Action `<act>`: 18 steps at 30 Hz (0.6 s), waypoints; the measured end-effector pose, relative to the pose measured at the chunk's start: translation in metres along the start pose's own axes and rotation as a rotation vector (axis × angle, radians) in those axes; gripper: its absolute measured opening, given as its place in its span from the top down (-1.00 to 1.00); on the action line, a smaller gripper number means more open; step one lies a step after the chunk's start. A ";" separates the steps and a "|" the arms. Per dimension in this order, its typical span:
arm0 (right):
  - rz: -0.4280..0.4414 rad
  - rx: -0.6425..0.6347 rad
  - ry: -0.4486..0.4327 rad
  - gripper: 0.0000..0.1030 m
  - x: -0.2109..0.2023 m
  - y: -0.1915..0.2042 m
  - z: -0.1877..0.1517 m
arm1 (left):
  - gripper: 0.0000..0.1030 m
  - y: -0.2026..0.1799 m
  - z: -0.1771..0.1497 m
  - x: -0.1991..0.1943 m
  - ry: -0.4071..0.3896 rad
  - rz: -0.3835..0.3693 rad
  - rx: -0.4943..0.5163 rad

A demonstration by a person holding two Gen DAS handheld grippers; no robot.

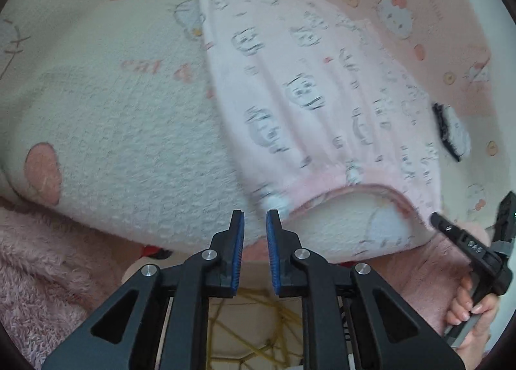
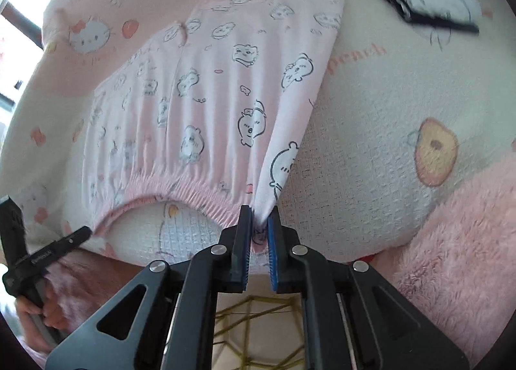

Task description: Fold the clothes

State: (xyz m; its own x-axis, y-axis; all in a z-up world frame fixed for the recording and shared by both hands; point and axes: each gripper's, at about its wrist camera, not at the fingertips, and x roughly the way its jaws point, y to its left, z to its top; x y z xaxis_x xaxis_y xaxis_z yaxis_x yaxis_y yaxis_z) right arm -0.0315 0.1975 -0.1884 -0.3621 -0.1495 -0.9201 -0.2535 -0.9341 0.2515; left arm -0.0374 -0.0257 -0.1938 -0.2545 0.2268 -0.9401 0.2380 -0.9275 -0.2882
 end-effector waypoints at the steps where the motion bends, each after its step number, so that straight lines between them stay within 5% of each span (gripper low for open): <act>1: -0.030 -0.012 0.015 0.77 0.005 0.002 0.001 | 0.70 0.006 0.000 0.004 0.024 0.009 -0.020; 4: -0.059 0.027 0.096 0.61 0.026 -0.003 0.003 | 0.69 0.025 0.007 0.001 0.011 -0.048 -0.107; 7: 0.009 0.103 0.051 0.45 0.019 -0.012 0.011 | 0.49 0.036 0.019 -0.017 -0.080 -0.083 -0.142; 8: 0.022 0.118 0.031 0.31 0.016 -0.014 0.014 | 0.43 0.036 0.022 -0.022 -0.105 -0.094 -0.140; 12: 0.078 0.171 0.017 0.28 0.016 -0.021 0.025 | 0.43 0.008 0.027 -0.023 -0.136 -0.150 -0.031; 15: 0.106 0.177 0.061 0.28 0.030 -0.016 0.029 | 0.43 -0.029 0.028 -0.012 -0.117 -0.102 0.130; 18: 0.112 0.129 0.068 0.30 0.041 -0.004 0.036 | 0.44 -0.047 0.029 0.012 -0.066 0.039 0.217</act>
State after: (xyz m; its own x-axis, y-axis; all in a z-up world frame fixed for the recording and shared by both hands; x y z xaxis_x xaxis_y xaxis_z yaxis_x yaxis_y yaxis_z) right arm -0.0777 0.2071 -0.2164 -0.3345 -0.2761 -0.9010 -0.3297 -0.8614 0.3863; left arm -0.0789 0.0119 -0.1858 -0.3111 0.1766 -0.9338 0.0433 -0.9789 -0.1996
